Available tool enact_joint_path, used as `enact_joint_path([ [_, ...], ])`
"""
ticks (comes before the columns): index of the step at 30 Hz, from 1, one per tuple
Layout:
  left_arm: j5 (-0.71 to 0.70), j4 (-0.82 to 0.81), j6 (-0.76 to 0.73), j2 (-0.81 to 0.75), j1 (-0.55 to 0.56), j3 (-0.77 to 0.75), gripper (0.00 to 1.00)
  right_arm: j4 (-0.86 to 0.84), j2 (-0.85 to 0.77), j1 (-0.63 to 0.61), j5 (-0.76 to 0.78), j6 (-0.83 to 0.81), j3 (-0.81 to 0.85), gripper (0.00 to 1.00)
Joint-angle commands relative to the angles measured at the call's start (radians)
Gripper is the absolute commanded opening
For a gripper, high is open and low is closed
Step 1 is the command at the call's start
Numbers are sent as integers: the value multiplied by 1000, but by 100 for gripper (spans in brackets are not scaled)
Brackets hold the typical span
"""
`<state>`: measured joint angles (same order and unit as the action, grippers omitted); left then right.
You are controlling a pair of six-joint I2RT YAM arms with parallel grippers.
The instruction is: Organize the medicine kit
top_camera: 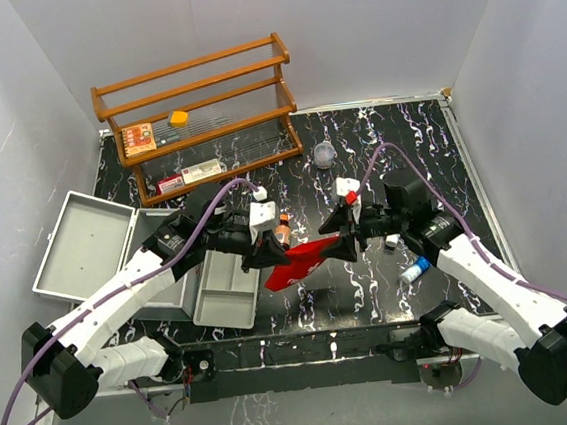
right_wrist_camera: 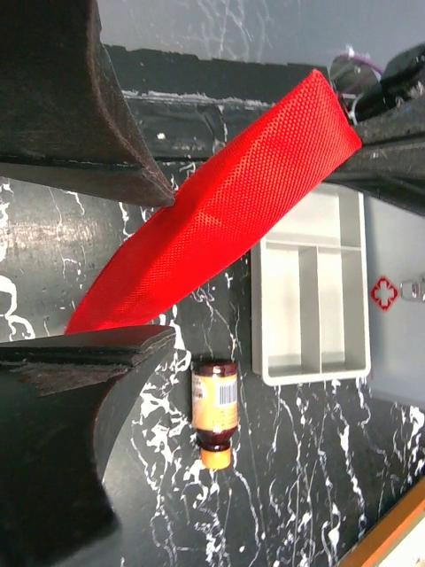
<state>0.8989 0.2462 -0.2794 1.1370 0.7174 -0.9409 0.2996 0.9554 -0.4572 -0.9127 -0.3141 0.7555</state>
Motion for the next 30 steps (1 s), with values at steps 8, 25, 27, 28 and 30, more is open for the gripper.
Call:
enact_joint_path([
  [8,139,3,-68,-12,2,-47,0,-25,-30,-79,-145,-16,13,52],
  [25,-11,-254,178,-72,1,20,45,-8,-98,-111,-119,26,23,0],
  [27,-60,-291,209,-85,2,40,58,-23,-106,-110,-79,62,24,0],
  [28,-91,-312,224,-91,2,52,62,-33,-109,-110,-53,87,24,0],
  [30,-180,-362,254,-107,2,78,70,-49,-116,-110,2,132,25,0],
])
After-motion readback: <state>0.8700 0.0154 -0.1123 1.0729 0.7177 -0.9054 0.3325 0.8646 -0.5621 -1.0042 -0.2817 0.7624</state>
